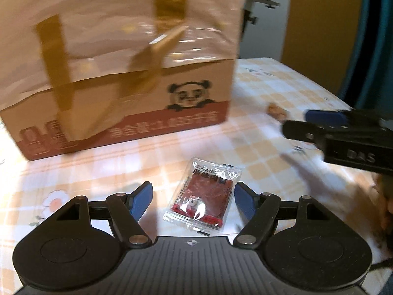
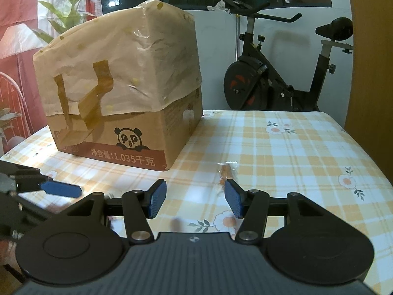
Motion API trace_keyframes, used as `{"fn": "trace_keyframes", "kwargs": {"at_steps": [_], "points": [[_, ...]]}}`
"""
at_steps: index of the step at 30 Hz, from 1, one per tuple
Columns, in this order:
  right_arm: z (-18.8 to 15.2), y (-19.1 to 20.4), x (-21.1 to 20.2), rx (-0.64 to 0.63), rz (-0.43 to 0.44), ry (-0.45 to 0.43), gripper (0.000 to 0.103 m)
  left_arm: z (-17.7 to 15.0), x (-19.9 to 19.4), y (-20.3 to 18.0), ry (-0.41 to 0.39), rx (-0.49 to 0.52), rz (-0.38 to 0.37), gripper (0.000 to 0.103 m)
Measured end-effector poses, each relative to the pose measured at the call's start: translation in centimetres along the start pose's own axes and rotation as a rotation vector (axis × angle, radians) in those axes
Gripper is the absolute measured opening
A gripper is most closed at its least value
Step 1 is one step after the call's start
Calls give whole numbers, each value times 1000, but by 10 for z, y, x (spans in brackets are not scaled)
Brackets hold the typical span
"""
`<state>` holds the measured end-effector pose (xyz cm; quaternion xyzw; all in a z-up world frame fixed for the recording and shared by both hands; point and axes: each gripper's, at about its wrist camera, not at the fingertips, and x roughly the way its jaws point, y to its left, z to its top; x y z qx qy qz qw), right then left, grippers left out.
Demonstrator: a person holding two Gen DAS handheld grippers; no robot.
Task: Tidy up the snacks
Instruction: 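Grasp the red-labelled jerky packet with the left tool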
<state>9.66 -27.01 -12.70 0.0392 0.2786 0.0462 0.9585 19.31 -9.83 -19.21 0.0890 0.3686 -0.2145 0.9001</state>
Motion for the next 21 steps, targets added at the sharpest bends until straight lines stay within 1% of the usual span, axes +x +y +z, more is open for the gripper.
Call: {"fn": "trace_keyframes", "kwargs": {"at_steps": [3,5,7,10,11,12,14,21], "points": [[0,0,1,-3,0,6,56,-1,-2,6,1,-36,28,76],[0,0,1,0,-3,8,56,0,-2,7,9,-46,33,75],[0,-1,2,3,-4,12,56,3,-2,8,20,-59,36,73],[0,0,4,-1,-7,20,56,5,-1,13,23,-82,60,61],[0,0,4,-4,-7,21,56,5,-1,16,16,-84,69,51],[-1,1,4,-9,-8,22,56,5,-1,18,9,-83,71,46],[-1,2,4,-16,-8,24,56,4,-5,24,3,-95,63,41],[-1,1,5,-10,-14,28,56,-3,-10,42,-11,-184,66,40]]}}
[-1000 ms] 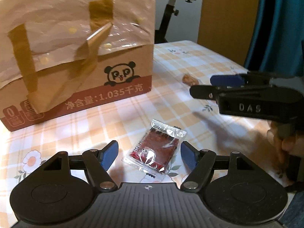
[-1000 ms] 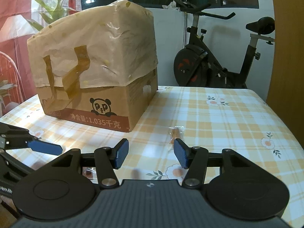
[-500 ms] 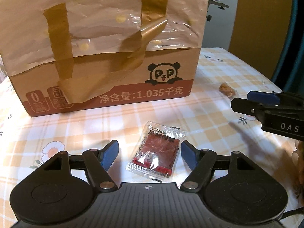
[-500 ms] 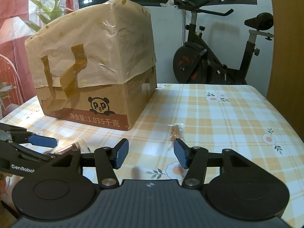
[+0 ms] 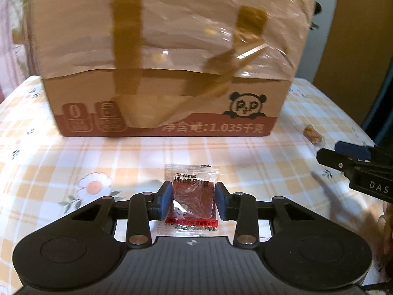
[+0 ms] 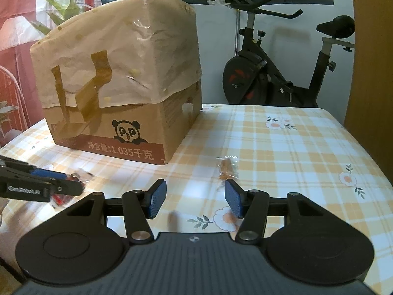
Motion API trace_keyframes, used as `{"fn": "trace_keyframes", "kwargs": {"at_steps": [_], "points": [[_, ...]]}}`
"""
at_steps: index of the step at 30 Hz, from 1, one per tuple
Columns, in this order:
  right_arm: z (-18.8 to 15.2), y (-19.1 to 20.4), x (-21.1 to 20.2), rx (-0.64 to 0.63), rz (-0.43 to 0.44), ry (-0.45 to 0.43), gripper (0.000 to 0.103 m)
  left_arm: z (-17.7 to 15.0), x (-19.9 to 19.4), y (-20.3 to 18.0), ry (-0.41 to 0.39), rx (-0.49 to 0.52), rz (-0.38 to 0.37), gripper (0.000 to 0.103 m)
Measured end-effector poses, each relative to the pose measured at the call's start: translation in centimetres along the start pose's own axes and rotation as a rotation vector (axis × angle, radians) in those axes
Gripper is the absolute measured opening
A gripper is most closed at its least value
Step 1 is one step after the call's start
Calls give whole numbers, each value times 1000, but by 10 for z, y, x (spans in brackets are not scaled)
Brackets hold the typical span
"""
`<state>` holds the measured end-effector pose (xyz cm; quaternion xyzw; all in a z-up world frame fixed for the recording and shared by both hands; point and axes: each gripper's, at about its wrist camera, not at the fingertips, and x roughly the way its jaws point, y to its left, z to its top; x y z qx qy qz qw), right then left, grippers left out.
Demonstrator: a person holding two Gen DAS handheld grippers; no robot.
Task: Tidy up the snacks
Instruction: 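Grasp the red-labelled jerky packet with the left tool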
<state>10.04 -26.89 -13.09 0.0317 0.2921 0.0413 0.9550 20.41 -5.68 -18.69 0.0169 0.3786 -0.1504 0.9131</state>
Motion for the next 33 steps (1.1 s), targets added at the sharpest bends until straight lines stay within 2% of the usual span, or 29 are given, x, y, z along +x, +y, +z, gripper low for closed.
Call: {"fn": "trace_keyframes", "kwargs": {"at_steps": [8,10,14,18,20,24,26,27,28,33], "points": [[17,-20,11,85,-50,36,56,6,-22,7,-82,-36,7,40],[24,-21,16,54,-69,26,56,7,-22,6,-87,-41,10,40],[31,-22,39,20,-72,72,56,5,-25,7,-92,-47,14,40],[27,-22,60,5,-103,126,48,4,-27,8,-95,-48,20,40],[25,-19,60,-14,-102,121,46,3,-28,9,-92,-55,20,40],[21,-19,56,-14,-77,108,27,3,-30,9,-98,-61,17,40],[21,-19,54,-5,-71,103,27,3,-31,10,-99,-66,17,40],[20,-18,53,-6,-69,100,22,3,-32,10,-99,-68,18,40],[20,-17,51,-9,-65,93,21,3,-33,11,-99,-70,20,40],[15,-7,39,-24,-51,59,21,2,-37,13,-100,-86,23,40]]}}
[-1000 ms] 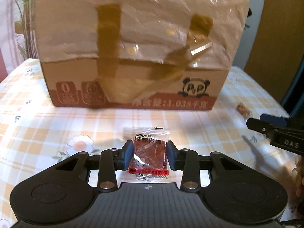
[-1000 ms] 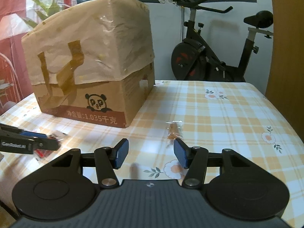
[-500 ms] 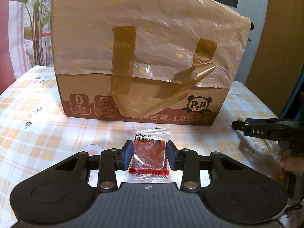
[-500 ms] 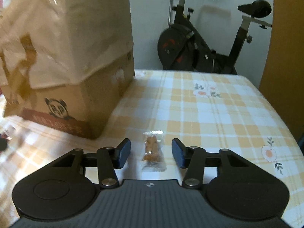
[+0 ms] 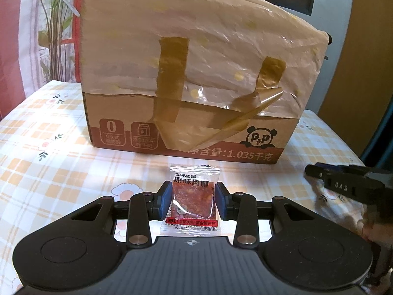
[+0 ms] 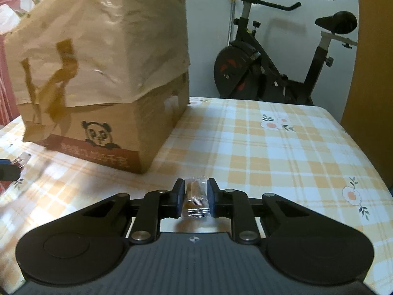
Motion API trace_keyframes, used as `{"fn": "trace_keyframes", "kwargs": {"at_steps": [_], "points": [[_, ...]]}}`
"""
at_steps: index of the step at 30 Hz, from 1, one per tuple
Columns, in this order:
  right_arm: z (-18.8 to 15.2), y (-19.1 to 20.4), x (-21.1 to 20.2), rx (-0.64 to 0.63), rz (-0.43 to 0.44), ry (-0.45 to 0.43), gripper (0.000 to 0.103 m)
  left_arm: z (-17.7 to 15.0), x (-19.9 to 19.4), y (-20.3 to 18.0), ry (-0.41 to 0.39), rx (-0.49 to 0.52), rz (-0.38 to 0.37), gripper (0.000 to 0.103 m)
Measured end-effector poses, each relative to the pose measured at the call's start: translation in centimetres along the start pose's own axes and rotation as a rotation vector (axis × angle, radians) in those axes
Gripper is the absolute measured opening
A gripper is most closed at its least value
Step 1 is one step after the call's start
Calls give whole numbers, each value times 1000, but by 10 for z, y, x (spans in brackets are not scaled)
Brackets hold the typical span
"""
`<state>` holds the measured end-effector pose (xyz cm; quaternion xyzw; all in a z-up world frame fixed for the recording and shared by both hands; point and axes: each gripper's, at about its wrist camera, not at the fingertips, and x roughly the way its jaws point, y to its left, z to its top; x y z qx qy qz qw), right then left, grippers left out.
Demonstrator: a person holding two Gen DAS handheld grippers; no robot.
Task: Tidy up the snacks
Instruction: 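Grasp the red-labelled jerky packet with the left tool, then grasp the small clear wrapped sweet with the right tool while the left tool holds the jerky packet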
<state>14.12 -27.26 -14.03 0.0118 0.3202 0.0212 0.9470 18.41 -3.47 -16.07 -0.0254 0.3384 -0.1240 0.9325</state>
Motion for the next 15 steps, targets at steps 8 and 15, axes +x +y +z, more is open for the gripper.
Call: {"fn": "trace_keyframes", "kwargs": {"at_steps": [8,15], "points": [[-6,7,-17,15,30,-34,21,2,-7,0,-10,-3,-5,40],[-3,3,-30,44,50,-33,21,14,-20,11,-61,-30,13,40]]}}
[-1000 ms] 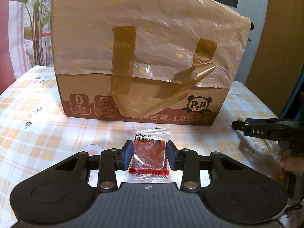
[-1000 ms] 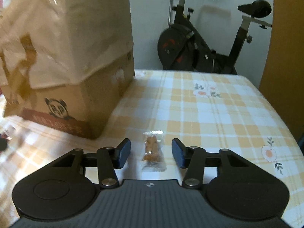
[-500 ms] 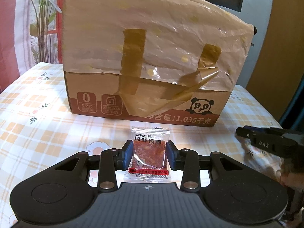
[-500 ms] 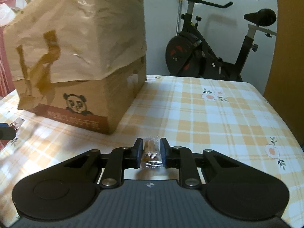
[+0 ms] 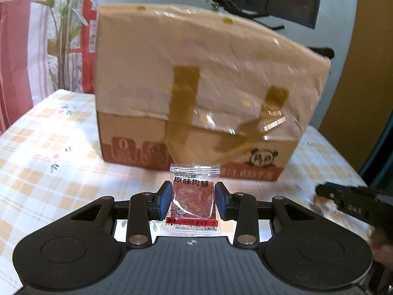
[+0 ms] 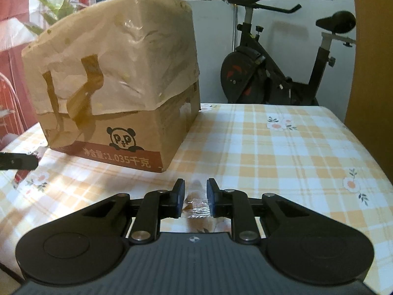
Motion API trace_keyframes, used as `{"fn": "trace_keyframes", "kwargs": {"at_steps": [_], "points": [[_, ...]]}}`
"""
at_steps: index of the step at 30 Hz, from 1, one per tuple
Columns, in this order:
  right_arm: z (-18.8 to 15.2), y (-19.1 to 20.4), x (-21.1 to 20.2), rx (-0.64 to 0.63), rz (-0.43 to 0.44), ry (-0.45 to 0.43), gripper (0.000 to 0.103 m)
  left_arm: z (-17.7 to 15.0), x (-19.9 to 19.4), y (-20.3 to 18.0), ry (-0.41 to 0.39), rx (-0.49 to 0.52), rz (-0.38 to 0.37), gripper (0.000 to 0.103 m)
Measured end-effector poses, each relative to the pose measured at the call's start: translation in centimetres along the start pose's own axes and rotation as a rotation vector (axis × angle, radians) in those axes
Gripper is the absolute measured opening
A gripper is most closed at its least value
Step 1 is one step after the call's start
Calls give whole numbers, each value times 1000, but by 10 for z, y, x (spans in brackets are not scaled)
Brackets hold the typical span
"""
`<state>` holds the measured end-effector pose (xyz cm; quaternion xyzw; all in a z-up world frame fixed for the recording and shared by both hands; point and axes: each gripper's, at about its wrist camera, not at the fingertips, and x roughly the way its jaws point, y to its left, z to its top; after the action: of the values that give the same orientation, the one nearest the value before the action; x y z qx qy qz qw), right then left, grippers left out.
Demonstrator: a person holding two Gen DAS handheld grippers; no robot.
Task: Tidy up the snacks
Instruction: 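Grasp the small clear wrapped sweet with the right tool while the left tool holds the jerky packet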
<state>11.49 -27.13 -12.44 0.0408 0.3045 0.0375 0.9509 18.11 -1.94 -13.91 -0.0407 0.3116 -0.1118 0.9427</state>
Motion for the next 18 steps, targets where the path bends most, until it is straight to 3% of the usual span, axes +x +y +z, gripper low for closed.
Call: {"fn": "trace_keyframes", "kwargs": {"at_steps": [1,3,10,15,18], "points": [[1,-1,-4,1,1,-6,20,2,-2,1,-8,-1,3,40],[5,-3,-13,12,10,-20,8,7,-6,1,-27,2,9,40],[21,-3,-41,13,45,-65,8,14,-16,-4,-56,6,3,40],[8,-3,-29,10,15,2,11,9,-20,-3,-49,4,-2,40],[-1,-4,-16,4,-9,57,21,8,-18,-1,-44,3,-3,40]]}}
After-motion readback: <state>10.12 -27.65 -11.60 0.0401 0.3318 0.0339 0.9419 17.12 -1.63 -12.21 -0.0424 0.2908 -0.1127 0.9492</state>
